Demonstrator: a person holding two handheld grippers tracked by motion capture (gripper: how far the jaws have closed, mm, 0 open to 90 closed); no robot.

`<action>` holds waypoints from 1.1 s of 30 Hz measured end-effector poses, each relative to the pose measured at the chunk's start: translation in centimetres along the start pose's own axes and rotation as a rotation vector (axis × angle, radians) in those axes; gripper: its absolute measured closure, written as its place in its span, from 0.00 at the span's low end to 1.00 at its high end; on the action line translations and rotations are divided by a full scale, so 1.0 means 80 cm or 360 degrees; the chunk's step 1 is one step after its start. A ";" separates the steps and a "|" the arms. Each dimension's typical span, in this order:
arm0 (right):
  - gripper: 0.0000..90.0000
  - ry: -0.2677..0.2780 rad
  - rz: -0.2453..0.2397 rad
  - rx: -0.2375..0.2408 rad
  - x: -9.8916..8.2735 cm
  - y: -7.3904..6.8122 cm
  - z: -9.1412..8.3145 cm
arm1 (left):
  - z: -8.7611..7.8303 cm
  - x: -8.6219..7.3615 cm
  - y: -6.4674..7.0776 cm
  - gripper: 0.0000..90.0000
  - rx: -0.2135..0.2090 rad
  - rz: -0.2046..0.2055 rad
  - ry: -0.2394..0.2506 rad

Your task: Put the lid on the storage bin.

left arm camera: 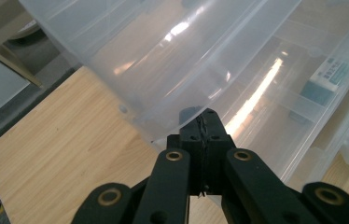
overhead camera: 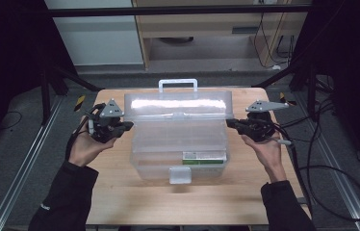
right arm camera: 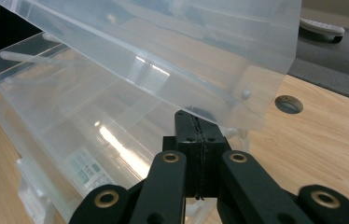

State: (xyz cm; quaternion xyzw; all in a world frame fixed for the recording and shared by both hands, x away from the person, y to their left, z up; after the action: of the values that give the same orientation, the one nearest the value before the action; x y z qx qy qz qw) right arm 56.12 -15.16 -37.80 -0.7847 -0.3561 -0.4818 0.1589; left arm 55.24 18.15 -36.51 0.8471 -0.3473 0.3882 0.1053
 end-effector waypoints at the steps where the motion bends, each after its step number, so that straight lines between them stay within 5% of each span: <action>1: 1.00 0.0000 -0.0001 0.0003 -0.001 -0.001 0.000 | 0.001 -0.001 0.000 0.99 -0.0008 0.0002 0.0010; 33: 1.00 -0.0055 0.0014 -0.0037 -0.054 -0.018 -0.011 | 0.013 -0.061 0.014 0.99 -0.0041 -0.0005 -0.0053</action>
State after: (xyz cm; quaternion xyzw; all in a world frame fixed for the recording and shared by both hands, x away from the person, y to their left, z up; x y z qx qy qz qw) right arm 53.31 -16.47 -41.26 -0.7963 -0.3498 -0.4716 0.1457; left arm 52.90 19.34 -40.87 0.8526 -0.3525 0.3694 0.1110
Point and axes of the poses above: each handheld gripper's, and its own axes: z roughly forward along the jaws, x roughly out of its top, y roughly to its right, the point moved 9 cm from there along z, roughly forward along the jaws, and after that the axes turned 10 degrees about -z, right-handed, at the moved point
